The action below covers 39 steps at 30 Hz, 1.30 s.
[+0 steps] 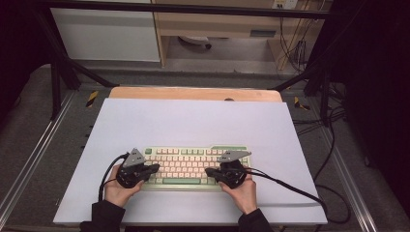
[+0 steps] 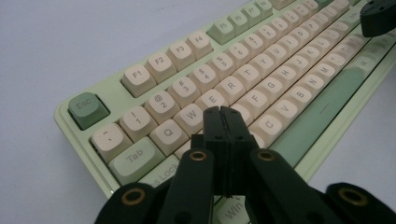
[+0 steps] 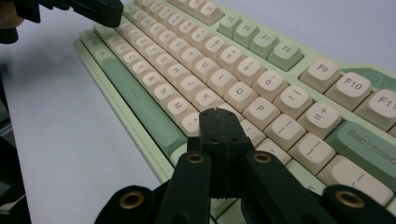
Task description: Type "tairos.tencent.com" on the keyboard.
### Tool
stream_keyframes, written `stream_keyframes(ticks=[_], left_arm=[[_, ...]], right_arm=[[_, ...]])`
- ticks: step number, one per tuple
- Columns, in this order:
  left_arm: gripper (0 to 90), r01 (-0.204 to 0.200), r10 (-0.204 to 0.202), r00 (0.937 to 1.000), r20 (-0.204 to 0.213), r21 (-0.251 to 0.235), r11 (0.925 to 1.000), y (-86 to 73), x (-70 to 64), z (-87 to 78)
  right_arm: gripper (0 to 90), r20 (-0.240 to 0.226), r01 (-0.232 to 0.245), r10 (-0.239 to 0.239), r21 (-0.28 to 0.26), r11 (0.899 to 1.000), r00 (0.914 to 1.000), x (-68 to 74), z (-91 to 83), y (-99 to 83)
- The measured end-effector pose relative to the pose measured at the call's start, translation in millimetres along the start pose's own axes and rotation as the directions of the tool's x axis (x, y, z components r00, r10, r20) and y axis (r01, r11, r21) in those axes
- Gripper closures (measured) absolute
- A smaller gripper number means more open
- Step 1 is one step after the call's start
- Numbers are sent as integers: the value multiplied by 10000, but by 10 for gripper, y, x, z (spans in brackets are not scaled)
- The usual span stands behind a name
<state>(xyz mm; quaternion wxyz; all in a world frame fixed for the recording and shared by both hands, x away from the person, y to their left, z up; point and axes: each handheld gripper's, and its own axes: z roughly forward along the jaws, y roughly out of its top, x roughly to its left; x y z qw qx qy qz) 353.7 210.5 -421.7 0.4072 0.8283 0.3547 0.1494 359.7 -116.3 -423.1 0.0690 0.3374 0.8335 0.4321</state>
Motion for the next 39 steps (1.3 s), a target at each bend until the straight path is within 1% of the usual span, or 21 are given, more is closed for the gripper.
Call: stream_keyframes(ticks=[3, 13, 21, 26, 29, 31, 32, 36, 37, 39], left_arm=[[897, 12, -12, 10000, 9, 1, 10000, -4, 7, -1], [897, 19, -19, 10000, 12, 33, 10000, -15, 9, 11], [897, 25, -25, 10000, 6, 51, 10000, -17, 11, 12], [897, 11, -11, 10000, -16, 31, 10000, -16, 12, 6], [897, 21, -21, 10000, -23, 40, 10000, -15, 19, 3], [897, 30, -30, 10000, -14, 33, 10000, -16, 21, 1], [897, 37, -37, 10000, -13, 24, 10000, -16, 23, -2], [897, 54, -54, 10000, -11, -14, 10000, -12, 20, -13], [897, 47, -47, 10000, -2, -23, 10000, -10, 18, -17], [897, 39, -39, 10000, 12, -46, 10000, -6, 15, -21]], right_arm=[[900, -77, -6, 6, 40, 10000, 10000, 4, 31, -10], [900, -83, -10, 11, 132, 9999, 10000, 11, 105, -38], [900, -131, 12, -11, 142, 9999, 9999, 8, 120, -46], [900, -81, 50, -49, 179, 9998, 10000, 6, 139, -55], [900, -65, 30, -29, 197, 9998, 10000, 9, 131, -53], [900, -106, -8, 9, 90, 10000, 9999, 9, 108, -41], [900, -85, 76, -75, 101, 9999, 9999, 4, 89, -32], [900, 87, 90, -90, -1, 10000, 9999, -6, 12, -3], [900, 124, 197, -197, -12, 9998, 9997, -15, -7, 3], [900, 161, 116, -114, -99, 9999, 9998, -29, -42, 8]])
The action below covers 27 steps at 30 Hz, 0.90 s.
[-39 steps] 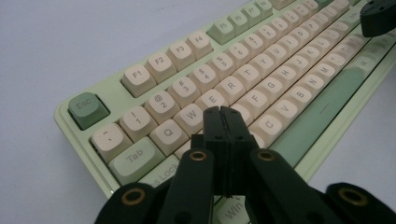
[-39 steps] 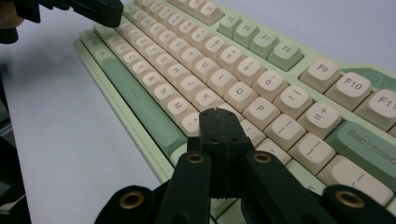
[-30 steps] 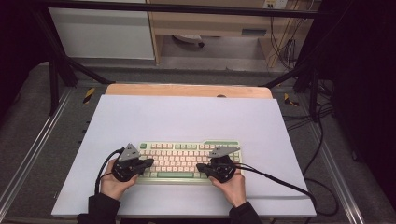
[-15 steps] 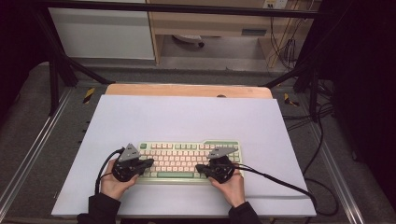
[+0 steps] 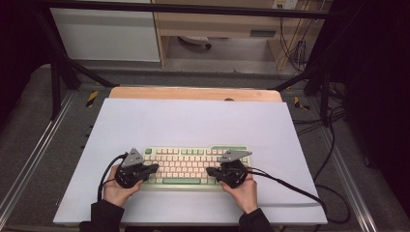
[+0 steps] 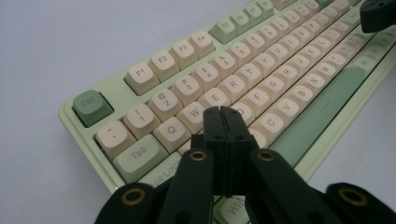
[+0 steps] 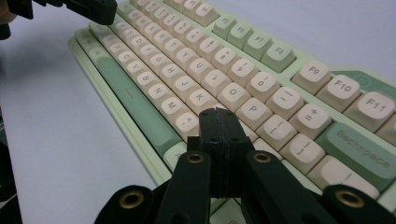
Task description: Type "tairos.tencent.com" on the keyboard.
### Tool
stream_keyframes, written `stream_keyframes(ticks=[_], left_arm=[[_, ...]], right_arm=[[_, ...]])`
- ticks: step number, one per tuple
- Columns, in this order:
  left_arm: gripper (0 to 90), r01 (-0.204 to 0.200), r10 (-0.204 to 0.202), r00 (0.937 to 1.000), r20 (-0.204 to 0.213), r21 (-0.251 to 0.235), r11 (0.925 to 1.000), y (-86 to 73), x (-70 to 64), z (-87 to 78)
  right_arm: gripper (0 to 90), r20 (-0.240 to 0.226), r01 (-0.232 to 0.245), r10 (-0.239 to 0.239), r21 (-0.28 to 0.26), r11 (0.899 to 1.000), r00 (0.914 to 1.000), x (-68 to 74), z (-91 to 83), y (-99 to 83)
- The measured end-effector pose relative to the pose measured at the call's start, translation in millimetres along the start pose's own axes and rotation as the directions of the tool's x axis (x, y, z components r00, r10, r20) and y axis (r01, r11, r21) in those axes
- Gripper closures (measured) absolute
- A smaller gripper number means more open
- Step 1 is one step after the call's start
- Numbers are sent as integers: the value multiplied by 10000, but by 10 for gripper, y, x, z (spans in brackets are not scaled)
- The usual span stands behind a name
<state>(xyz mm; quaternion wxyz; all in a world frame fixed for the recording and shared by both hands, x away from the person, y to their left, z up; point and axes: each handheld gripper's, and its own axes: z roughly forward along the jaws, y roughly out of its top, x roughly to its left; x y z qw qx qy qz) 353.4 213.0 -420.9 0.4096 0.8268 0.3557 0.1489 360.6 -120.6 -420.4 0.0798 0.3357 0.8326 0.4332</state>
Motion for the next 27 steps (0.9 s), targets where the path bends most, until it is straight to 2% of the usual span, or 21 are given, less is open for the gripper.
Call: stream_keyframes(ticks=[5, 12, 27], left_arm=[[897, -7, 7, 10000, 15, 7, 10000, 9, -4, 1], [897, -72, 72, 10000, 41, 23, 10000, 40, -31, 3], [897, -276, 275, 9996, 55, 150, 9995, 171, -140, 109]], right_arm=[[900, 100, -144, 144, -46, 9999, 9998, -73, -74, -16], [900, 15, -390, 390, -80, 9992, 9992, -143, -147, -43], [900, 0, -347, 347, -15, 9994, 9994, -170, -192, -67]])
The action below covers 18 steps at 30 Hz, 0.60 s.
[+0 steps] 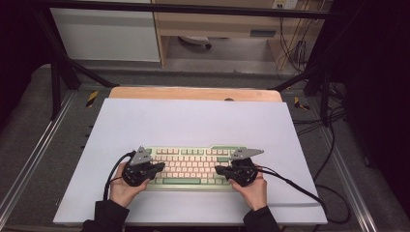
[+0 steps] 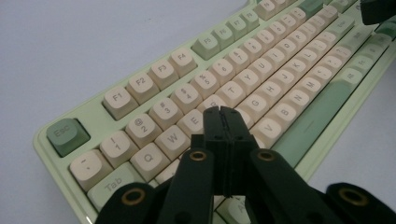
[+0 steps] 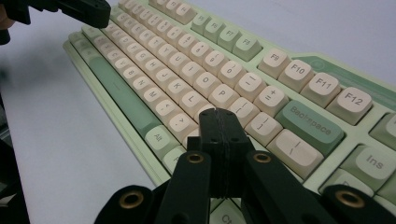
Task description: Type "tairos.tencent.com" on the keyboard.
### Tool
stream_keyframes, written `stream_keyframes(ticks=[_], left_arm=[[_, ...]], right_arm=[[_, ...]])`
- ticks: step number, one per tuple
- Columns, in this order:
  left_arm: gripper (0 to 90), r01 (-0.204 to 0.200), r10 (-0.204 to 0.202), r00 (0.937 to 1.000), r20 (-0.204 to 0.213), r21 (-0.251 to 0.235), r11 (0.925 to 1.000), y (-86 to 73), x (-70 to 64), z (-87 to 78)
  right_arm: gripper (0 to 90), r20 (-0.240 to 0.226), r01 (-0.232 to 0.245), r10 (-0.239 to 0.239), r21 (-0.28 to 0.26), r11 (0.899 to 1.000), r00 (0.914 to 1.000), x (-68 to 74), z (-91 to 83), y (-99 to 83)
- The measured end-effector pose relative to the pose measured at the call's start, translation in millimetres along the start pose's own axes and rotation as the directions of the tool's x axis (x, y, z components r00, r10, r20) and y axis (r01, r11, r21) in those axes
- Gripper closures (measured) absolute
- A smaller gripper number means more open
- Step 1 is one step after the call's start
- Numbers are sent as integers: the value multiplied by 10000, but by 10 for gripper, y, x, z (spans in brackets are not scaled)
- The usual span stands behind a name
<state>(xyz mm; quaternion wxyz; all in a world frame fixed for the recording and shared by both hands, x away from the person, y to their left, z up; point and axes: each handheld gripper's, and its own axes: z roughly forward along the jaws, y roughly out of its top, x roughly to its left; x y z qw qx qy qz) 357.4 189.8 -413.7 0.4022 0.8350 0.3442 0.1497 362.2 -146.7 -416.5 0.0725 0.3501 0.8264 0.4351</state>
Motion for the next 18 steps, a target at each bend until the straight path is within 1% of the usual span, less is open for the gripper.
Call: stream_keyframes(ticks=[6, 12, 18], left_arm=[[897, -60, 60, 10000, 55, 42, 10000, 61, -40, 65], [897, -114, 113, 9999, 89, 63, 9999, 118, -65, 122], [897, -20, 19, 10000, 70, 42, 10000, 158, -58, 159]], right_arm=[[900, -30, -51, 51, 10, 10000, 10000, 3, 9, -5], [900, -43, 21, -21, 64, 10000, 10000, 0, 14, -9], [900, -52, -12, 12, 52, 10000, 10000, 4, 11, -7]])
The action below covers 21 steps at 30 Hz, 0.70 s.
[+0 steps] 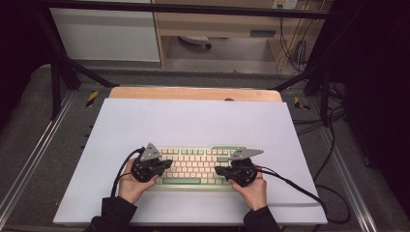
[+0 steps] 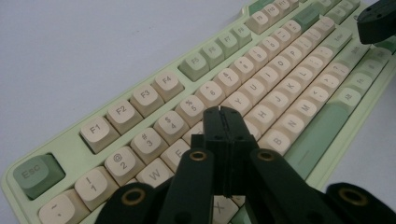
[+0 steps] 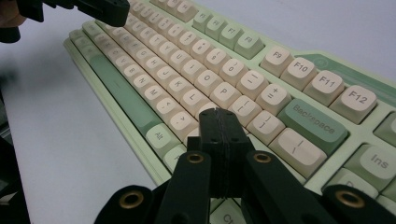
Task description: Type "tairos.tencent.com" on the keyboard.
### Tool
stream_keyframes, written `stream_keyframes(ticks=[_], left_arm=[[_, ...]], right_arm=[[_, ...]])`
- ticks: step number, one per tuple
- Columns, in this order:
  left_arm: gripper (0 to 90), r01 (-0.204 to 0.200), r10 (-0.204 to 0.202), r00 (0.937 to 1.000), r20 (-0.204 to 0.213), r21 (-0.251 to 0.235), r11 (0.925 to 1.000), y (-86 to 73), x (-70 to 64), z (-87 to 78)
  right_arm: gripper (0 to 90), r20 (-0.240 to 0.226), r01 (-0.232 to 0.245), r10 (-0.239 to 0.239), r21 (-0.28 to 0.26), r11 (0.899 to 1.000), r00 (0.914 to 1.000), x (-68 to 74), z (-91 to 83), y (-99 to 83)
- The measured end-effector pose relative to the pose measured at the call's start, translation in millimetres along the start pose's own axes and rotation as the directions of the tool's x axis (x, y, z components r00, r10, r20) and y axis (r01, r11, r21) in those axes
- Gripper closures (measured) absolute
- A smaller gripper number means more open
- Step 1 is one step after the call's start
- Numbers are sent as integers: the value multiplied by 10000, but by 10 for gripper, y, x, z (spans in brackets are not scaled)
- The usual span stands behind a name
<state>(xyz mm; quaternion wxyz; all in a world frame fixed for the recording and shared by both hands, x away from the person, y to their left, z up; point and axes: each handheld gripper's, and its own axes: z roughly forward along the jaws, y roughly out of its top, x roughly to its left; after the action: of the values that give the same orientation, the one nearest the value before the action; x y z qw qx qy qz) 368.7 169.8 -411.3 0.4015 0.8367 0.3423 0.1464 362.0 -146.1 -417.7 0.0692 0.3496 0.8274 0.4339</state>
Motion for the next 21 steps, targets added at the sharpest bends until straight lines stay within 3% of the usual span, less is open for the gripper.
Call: stream_keyframes(ticks=[21], left_arm=[[897, -23, 24, 10000, -34, 194, 9998, 101, -62, 243]], right_arm=[[900, -31, 45, -44, 7, 10000, 10000, 1, 5, -3]])
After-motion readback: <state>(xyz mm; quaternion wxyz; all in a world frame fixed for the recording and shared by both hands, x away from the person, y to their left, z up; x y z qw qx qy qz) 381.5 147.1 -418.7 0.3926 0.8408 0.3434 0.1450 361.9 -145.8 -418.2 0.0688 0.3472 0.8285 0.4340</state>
